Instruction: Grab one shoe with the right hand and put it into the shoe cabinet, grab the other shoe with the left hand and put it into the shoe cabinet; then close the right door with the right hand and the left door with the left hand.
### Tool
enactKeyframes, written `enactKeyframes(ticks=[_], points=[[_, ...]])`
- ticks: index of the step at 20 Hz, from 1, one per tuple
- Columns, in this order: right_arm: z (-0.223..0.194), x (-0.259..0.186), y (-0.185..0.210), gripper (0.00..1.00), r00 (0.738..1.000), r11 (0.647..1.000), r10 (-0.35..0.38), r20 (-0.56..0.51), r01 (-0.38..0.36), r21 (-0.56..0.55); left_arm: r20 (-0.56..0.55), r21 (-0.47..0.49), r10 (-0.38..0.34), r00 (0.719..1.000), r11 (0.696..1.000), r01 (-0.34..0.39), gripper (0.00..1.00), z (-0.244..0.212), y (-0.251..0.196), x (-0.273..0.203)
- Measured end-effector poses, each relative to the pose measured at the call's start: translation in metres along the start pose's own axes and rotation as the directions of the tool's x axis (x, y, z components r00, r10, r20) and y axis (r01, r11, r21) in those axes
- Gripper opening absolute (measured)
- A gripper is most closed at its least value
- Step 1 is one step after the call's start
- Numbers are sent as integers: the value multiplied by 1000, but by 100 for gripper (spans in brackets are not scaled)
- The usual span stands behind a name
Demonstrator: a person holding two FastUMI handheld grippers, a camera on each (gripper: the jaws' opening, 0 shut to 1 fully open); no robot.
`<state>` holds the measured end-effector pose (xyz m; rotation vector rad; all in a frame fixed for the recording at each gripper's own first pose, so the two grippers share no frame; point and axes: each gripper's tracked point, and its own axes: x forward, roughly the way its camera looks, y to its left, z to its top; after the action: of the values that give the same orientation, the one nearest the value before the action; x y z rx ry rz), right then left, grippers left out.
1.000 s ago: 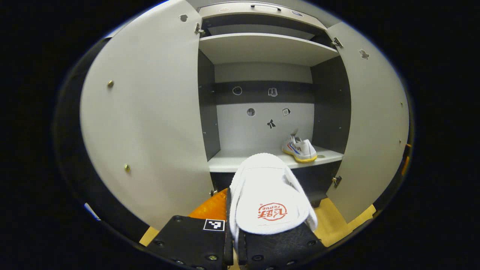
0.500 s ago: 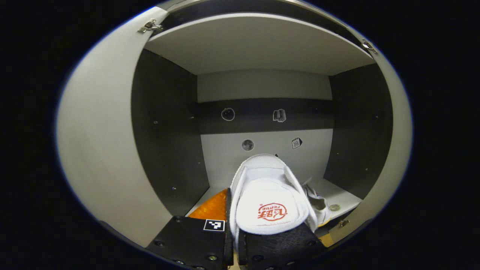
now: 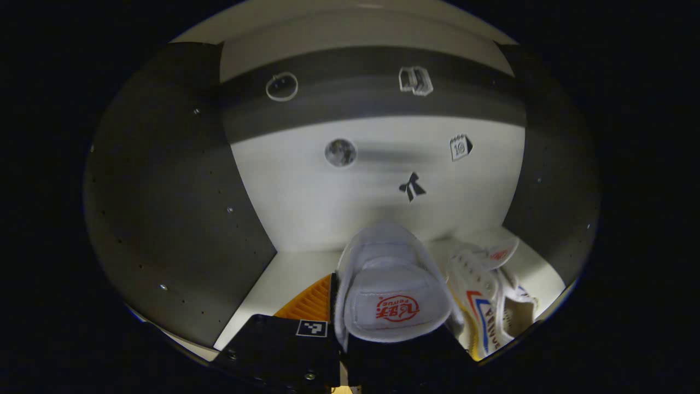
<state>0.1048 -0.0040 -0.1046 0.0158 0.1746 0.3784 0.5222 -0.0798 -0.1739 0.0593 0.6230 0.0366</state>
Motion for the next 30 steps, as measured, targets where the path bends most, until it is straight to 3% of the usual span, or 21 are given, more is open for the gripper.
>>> enactKeyframes(ticks=[2, 5, 8, 13, 14, 18, 22, 30], points=[[0, 1, 1, 100, 1000, 1000, 3, -7, -2, 5, -73, -11, 6, 997, 1000, -7, 17, -12, 5, 8], [-1, 3, 3, 100, 1000, 1000, 10, -13, -9, 20, -125, -30, -59, 990, 998, 55, 17, -19, 0, 5], [4, 3, 1, 100, 1000, 1000, -8, -5, 8, 20, -71, -15, -96, 993, 995, 95, 33, -9, -3, -2], [18, 2, -3, 100, 999, 999, -39, 27, 39, 22, -28, -60, -89, 996, 994, 87, 100, -9, 13, -24], [20, 2, -4, 100, 998, 999, -51, 32, 50, 21, -6, -67, -90, 996, 994, 90, 94, -6, 16, -30], [26, -1, -3, 100, 996, 997, -77, 45, 76, 30, 66, -94, -75, 995, 992, 81, 100, 3, 27, -58], [40, -10, -1, 100, 991, 994, -110, 79, 108, 27, 156, -113, -62, 986, 990, 80, 97, 15, 33, -101], [84, -35, 7, 100, 965, 982, -190, 181, 189, 21, 405, -22, -122, 906, 990, 143, 97, 30, 20, -249]])
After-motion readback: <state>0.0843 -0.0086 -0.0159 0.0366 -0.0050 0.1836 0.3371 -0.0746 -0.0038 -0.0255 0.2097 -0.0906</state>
